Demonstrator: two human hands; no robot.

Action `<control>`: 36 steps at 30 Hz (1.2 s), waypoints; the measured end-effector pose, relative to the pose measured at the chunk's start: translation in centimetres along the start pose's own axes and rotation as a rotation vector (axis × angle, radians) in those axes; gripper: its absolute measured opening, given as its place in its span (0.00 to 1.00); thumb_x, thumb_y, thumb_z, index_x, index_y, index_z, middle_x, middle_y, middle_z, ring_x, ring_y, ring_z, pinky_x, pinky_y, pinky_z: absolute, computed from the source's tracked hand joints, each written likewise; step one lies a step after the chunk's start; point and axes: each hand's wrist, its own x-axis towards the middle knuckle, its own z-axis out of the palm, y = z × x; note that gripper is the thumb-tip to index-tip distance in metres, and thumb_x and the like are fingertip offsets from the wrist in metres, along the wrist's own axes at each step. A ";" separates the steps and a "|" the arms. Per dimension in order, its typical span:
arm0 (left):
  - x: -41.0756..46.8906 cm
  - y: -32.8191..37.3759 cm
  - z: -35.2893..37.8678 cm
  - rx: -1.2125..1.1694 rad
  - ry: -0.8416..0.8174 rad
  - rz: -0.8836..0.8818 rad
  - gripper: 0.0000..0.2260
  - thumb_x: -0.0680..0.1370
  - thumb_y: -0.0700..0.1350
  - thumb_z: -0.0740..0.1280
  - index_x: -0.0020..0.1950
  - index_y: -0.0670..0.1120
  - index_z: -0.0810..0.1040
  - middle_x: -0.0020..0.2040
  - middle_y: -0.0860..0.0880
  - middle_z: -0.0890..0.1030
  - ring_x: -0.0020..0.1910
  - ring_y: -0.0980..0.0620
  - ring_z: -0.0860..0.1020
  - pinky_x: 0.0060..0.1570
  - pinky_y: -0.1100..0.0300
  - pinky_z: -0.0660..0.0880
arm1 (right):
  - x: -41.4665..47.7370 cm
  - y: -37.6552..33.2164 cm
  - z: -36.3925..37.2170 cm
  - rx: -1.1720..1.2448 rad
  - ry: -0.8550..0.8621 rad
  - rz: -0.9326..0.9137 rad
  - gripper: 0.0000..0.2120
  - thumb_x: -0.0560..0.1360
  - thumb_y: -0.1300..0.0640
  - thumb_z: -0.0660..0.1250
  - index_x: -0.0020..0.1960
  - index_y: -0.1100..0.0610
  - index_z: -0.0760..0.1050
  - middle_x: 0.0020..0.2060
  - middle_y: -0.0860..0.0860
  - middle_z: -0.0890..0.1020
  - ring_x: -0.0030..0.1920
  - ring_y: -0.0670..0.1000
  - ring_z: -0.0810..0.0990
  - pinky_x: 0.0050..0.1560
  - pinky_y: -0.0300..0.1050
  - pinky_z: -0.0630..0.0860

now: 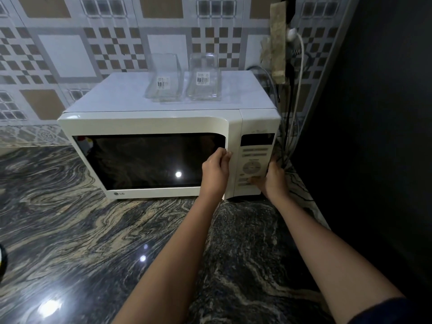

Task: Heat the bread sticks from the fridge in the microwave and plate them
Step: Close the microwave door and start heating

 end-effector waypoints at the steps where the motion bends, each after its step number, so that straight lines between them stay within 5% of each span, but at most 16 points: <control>1: 0.0 0.2 -0.1 -0.005 -0.010 -0.013 0.12 0.80 0.43 0.60 0.39 0.38 0.71 0.29 0.49 0.69 0.31 0.51 0.66 0.33 0.48 0.74 | 0.2 -0.1 -0.3 0.017 -0.021 0.009 0.34 0.65 0.59 0.78 0.66 0.62 0.68 0.60 0.60 0.78 0.61 0.59 0.76 0.55 0.48 0.73; 6: -0.1 0.6 -0.6 0.008 -0.032 -0.009 0.12 0.80 0.42 0.60 0.39 0.37 0.71 0.29 0.49 0.68 0.28 0.56 0.63 0.28 0.67 0.61 | 0.3 -1.3 -1.2 0.082 -0.104 0.084 0.24 0.71 0.57 0.73 0.64 0.60 0.71 0.59 0.57 0.79 0.60 0.56 0.77 0.52 0.40 0.70; 15: 0.2 0.8 -0.3 -0.026 -0.044 -0.069 0.10 0.80 0.44 0.61 0.43 0.40 0.75 0.29 0.54 0.71 0.28 0.53 0.69 0.36 0.45 0.76 | 0.4 -1.7 -1.3 0.152 -0.101 0.138 0.18 0.73 0.60 0.70 0.61 0.63 0.73 0.58 0.58 0.79 0.59 0.57 0.77 0.49 0.40 0.69; 21: -0.5 0.7 -0.6 -0.008 -0.040 -0.010 0.09 0.80 0.42 0.59 0.45 0.40 0.76 0.31 0.51 0.74 0.29 0.53 0.70 0.33 0.49 0.74 | -0.3 -1.4 -0.2 0.091 -0.040 0.195 0.15 0.75 0.59 0.66 0.61 0.62 0.72 0.57 0.59 0.79 0.58 0.59 0.77 0.50 0.45 0.72; 26: -2.7 -0.9 -0.5 0.072 -0.045 -0.051 0.14 0.80 0.45 0.58 0.62 0.44 0.77 0.54 0.47 0.82 0.51 0.51 0.80 0.51 0.57 0.76 | -1.7 0.4 1.0 0.127 -0.071 0.195 0.16 0.78 0.58 0.60 0.66 0.59 0.70 0.62 0.58 0.77 0.62 0.59 0.75 0.60 0.54 0.75; 31: -7.8 -5.5 -0.6 0.403 -0.162 -0.203 0.14 0.79 0.46 0.59 0.60 0.42 0.77 0.58 0.42 0.79 0.58 0.42 0.76 0.55 0.54 0.73 | -5.6 2.9 1.4 -0.015 -0.201 0.199 0.21 0.81 0.56 0.56 0.74 0.56 0.62 0.71 0.55 0.68 0.70 0.56 0.66 0.68 0.47 0.65; 36: -12.9 -8.4 -1.7 0.691 -0.325 -0.252 0.24 0.81 0.51 0.54 0.75 0.45 0.59 0.77 0.46 0.58 0.77 0.48 0.53 0.75 0.53 0.50 | -9.9 6.3 3.0 -0.385 -0.329 0.020 0.26 0.82 0.49 0.50 0.77 0.57 0.52 0.77 0.52 0.52 0.77 0.50 0.48 0.76 0.45 0.46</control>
